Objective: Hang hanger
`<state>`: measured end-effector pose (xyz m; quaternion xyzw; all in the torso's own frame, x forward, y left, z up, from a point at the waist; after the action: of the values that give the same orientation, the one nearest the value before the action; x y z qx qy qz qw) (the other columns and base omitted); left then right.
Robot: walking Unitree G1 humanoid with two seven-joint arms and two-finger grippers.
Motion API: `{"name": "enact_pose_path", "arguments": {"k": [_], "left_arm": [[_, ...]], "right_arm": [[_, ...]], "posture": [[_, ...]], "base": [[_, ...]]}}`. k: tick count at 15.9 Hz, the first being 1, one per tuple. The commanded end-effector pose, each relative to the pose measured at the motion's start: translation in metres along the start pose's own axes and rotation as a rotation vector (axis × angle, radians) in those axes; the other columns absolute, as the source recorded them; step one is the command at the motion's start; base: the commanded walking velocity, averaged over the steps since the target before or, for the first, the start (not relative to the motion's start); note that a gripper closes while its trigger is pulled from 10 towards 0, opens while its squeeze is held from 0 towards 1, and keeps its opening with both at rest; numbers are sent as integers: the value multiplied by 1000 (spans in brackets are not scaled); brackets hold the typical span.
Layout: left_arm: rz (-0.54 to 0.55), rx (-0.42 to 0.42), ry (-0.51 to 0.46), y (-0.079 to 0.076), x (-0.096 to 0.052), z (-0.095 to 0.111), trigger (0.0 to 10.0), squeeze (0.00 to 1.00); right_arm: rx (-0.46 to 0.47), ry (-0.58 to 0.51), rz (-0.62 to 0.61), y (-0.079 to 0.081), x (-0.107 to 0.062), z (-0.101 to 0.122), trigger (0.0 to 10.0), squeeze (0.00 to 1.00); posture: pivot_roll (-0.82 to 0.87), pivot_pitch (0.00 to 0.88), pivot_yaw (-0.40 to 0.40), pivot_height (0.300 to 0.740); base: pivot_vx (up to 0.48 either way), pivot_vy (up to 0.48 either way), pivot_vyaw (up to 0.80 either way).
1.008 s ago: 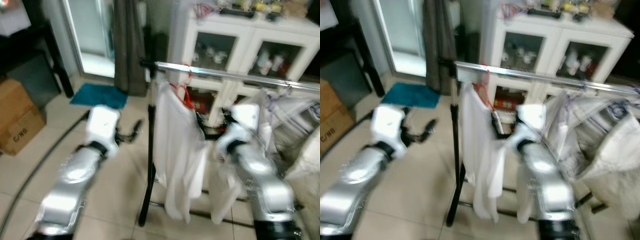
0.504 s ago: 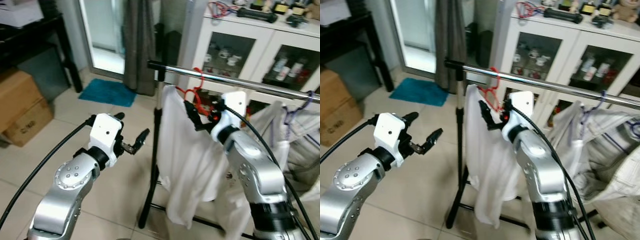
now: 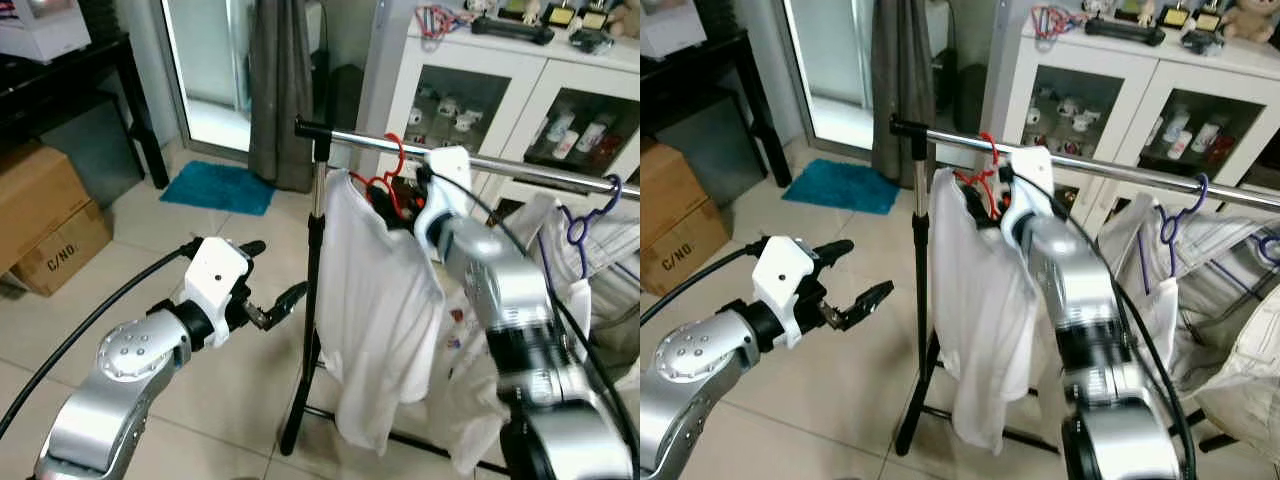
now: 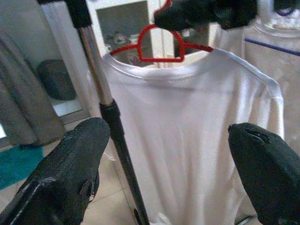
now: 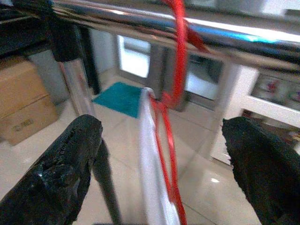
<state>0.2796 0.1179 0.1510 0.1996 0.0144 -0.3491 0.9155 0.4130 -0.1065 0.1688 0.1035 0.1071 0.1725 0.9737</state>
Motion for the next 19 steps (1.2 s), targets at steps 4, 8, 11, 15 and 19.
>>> {"name": "enact_pose_path", "arguments": {"k": [4, 8, 11, 15, 19], "left_arm": [[-55, -5, 3, -6, 1, 2, 10000, 1000], [-62, -6, 9, -7, 1, 1, 10000, 1000], [-73, -8, 12, -10, 1, 1, 10000, 1000], [-84, -5, 14, -11, 3, 0, 10000, 1000], [-87, -5, 17, -11, 3, -1, 10000, 1000]], "right_arm": [[-17, 90, -46, -11, 18, 3, 10000, 0], [34, 239, -130, -20, 22, -3, 0, 0], [55, 333, -136, -19, 18, -7, 0, 0], [78, 331, -161, -23, 18, -5, 0, 0], [94, 318, -166, -21, 20, -3, 0, 0]], "posture": [[201, 0, -37, 740], [204, 0, -45, 740], [198, 0, -44, 740], [190, 0, -37, 740], [196, 0, -40, 740]], "base": [[0, 0, 0], [0, 0, 0], [0, 0, 0], [0, 0, 0], [0, 0, 0]]}}
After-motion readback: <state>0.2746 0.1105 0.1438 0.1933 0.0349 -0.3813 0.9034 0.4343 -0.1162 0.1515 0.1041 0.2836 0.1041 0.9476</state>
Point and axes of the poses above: a point about 5 cm out from each wrist's last joint towards the gripper, its own x axis pointing out of the wrist towards the gripper, its own z axis along the axis of the wrist's last joint, y = z × x, the point moved 5 cm from there along x, pointing out of the wrist towards the gripper, and after that the axes turned 11 degrees about x, right-handed, at the moved point
